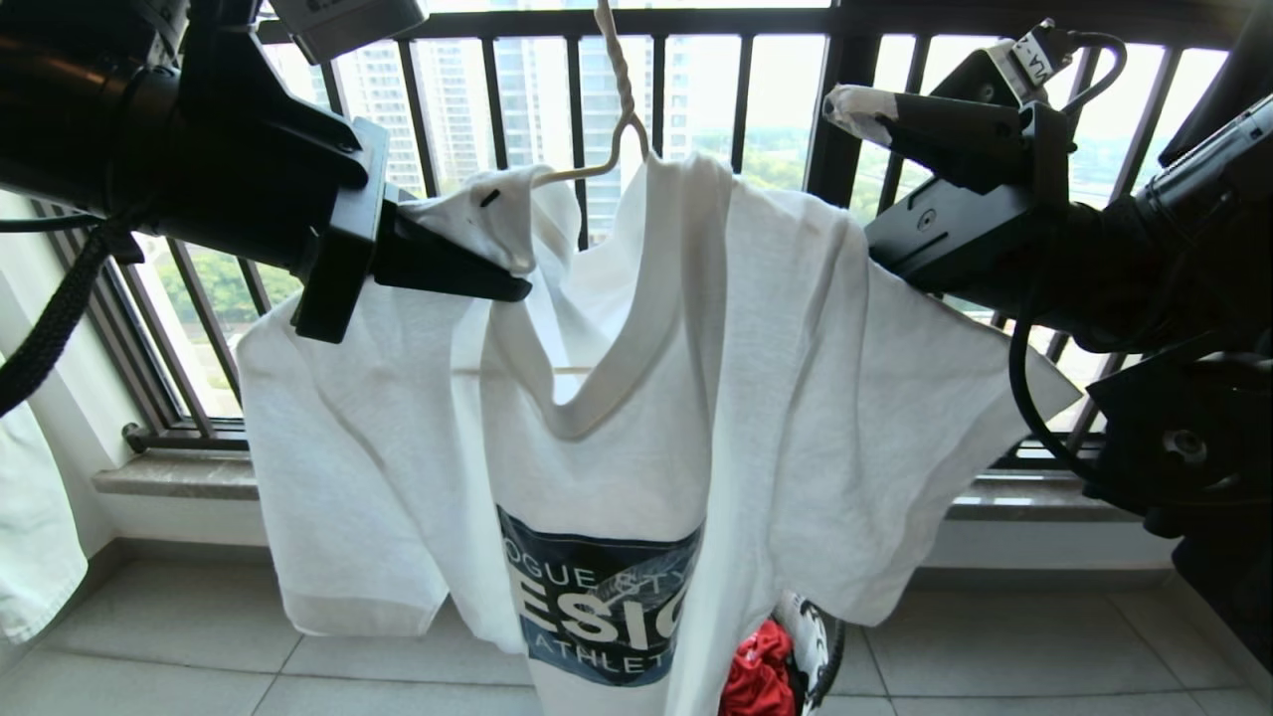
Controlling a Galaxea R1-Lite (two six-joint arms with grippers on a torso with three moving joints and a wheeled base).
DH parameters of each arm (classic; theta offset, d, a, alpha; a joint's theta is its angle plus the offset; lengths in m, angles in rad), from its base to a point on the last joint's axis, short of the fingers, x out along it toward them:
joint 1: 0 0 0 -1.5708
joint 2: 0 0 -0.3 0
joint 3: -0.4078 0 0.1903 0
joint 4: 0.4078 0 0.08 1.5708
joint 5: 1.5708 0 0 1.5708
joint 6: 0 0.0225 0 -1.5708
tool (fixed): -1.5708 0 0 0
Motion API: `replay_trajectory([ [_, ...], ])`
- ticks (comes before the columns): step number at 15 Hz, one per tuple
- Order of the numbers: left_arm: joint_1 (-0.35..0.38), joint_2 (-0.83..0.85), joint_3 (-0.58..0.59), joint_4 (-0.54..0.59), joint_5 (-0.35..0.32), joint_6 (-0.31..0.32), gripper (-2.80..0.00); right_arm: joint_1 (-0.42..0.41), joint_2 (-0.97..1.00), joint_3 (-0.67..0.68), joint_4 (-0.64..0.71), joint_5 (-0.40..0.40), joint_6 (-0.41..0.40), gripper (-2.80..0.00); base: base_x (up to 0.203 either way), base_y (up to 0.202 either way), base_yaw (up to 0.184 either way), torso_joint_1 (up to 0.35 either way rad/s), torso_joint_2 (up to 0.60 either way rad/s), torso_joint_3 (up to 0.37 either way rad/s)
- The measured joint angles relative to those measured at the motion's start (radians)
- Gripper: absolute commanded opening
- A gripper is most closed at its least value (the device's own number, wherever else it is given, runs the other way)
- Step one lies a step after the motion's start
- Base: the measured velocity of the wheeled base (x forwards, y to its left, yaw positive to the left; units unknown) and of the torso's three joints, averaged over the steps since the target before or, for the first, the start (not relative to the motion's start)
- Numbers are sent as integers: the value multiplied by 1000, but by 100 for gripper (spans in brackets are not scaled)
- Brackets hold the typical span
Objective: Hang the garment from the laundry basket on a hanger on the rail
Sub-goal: Hang the clothes rack on the clothesline
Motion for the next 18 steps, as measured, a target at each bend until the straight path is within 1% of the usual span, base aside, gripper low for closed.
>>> replay_trajectory([
  [4,27,-17,9,-1,0,-16,-280,-52,-3,-15,1,-1,2,0,0,0,0,0,0,0],
  [6,48,-28,8,-19,1,-40,-280,-77,-1,-23,2,-1,1,0,0,0,0,0,0,0],
  [9,84,-48,11,-31,0,-78,-280,-107,9,-38,7,-23,-1,0,0,0,0,0,0,0],
  [10,102,-57,16,-33,-1,-89,-280,-114,16,-43,7,-24,-1,-280,0,0,0,0,0,0],
  [12,126,-75,34,-34,0,-128,-280,-118,24,-52,12,-24,-1,-280,0,0,0,0,0,0],
  [14,145,-98,63,-50,0,-181,-280,-121,31,-70,38,-25,-1,-280,0,0,0,0,0,0],
  [16,155,-131,117,-100,1,-253,-280,-121,29,-86,103,-26,-28,-280,0,0,0,0,0,0],
  [18,158,-169,181,-179,4,-341,-280,-120,32,-90,130,-26,-52,-280,0,0,0,0,0,0],
])
